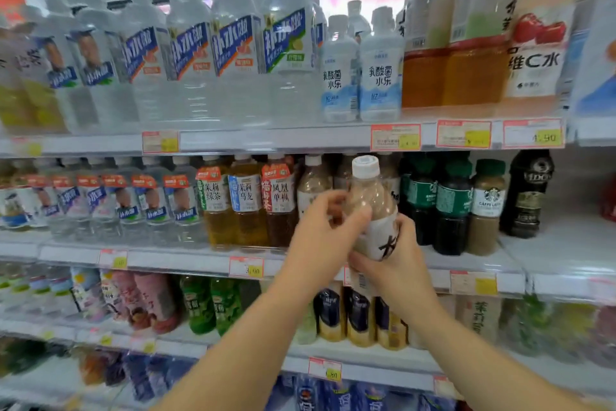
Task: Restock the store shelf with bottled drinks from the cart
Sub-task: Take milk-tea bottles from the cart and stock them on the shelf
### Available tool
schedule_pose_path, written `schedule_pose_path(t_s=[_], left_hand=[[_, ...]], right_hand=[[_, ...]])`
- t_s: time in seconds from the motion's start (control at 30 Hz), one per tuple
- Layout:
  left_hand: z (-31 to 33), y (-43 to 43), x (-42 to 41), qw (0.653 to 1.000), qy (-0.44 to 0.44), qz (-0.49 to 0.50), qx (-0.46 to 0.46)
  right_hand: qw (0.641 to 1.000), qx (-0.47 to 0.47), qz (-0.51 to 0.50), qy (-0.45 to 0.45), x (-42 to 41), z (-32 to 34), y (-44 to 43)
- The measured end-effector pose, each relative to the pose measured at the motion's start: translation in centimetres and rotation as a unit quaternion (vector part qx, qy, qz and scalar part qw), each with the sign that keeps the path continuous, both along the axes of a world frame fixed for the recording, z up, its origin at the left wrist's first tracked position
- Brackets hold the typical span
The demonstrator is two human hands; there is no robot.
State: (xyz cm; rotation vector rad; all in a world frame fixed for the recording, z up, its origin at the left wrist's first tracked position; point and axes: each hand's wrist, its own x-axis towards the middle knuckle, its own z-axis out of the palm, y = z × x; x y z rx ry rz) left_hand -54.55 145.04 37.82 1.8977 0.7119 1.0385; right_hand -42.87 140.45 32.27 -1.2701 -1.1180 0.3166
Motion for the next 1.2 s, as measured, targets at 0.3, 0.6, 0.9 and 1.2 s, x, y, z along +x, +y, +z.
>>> schedule_pose_path(t_s=[0.3, 0.6, 0.9, 1.2], left_hand=[[-3.2, 3.5, 2.2, 0.997, 0.009, -0.077, -0.012], [-3.3, 8.2, 4.8, 0.997, 0.03, -0.07, 0.03], [-5.3, 9.3, 6.1, 0.979, 0.054, 0.058, 0.187], [-6.9, 10.1, 5.0, 0.92, 0.142, 0.117, 0.346]], right_hand=[[0.989, -0.056, 0.101, -0.094, 3.4, -0.9, 1.3], [0.991, -0.04, 0.005, -0.13, 6.1, -0.6, 7.0], [0.991, -0.046, -0.039, -0.118, 6.8, -2.2, 9.9], [0.984, -0.061, -0.089, -0.142, 6.3, -2.4, 11.1]])
